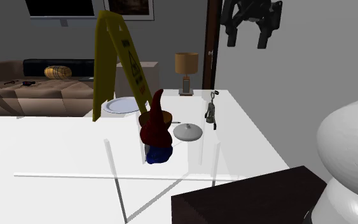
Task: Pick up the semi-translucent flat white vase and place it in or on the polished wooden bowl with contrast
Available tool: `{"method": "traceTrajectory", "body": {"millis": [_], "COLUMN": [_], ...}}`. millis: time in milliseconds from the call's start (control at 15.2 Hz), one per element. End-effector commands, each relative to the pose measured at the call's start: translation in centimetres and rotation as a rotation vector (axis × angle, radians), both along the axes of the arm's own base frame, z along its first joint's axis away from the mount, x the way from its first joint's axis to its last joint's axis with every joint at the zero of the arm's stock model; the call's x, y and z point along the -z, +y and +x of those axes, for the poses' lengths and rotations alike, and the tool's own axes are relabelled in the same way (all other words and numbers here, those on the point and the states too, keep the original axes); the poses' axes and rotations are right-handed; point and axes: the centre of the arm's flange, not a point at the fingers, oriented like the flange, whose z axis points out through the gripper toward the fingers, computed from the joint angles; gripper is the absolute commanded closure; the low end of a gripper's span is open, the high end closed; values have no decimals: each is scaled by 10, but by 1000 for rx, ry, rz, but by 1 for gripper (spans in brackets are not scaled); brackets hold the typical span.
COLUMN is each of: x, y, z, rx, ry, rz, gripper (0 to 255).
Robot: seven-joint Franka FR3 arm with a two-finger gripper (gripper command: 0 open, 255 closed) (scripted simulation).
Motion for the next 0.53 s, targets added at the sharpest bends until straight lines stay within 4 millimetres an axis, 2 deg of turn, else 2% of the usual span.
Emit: {"method": "traceTrajectory", "body": {"millis": [0, 462], "x": [0, 73], "y": [0, 4], "z": [0, 51], "rx": [0, -4], "ry": [0, -32], "rz": [0, 6], "gripper": [0, 0]}}
